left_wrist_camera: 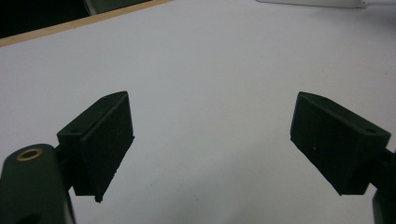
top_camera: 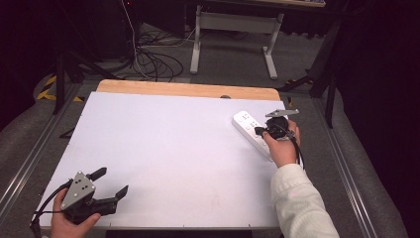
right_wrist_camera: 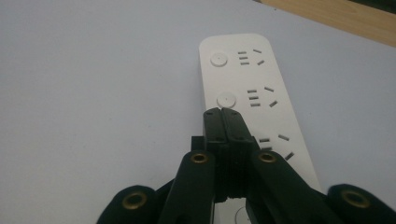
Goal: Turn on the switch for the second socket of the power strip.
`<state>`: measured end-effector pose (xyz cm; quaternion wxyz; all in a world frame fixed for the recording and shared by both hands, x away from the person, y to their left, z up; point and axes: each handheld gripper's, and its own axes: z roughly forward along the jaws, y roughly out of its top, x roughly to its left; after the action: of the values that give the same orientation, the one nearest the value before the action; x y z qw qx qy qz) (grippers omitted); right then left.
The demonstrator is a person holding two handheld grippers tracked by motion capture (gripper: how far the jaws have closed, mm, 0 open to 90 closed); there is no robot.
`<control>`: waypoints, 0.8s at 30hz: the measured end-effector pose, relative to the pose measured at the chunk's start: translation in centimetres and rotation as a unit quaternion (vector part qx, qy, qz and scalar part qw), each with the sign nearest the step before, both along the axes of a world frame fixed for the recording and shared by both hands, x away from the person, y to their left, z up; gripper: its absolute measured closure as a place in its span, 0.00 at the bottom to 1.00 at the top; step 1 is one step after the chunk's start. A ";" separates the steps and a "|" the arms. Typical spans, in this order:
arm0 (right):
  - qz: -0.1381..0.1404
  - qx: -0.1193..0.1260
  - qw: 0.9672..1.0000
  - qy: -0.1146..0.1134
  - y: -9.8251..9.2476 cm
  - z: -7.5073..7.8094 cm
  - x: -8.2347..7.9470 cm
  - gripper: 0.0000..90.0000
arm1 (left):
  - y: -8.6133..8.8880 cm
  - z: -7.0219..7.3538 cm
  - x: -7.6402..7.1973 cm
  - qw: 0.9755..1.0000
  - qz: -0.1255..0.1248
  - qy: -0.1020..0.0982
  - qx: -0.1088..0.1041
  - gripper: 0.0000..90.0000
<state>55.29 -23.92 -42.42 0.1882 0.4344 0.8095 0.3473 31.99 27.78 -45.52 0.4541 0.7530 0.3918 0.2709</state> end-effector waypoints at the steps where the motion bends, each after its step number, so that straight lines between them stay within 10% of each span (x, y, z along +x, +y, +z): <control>1: -0.001 -0.001 1.000 0.002 0.0 -0.1 0.1 1.00 | 0.0 0.0 0.0 1.000 0.000 0.000 0.000 0.15; 24: -0.022 -0.024 0.999 0.031 -0.1 -1.9 1.8 1.00 | 0.0 0.0 0.0 1.000 0.000 0.001 0.000 0.15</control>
<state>57.09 -24.06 -44.34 0.1808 0.4584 0.8131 0.3099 32.02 27.77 -45.56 0.4531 0.7534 0.3925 0.2701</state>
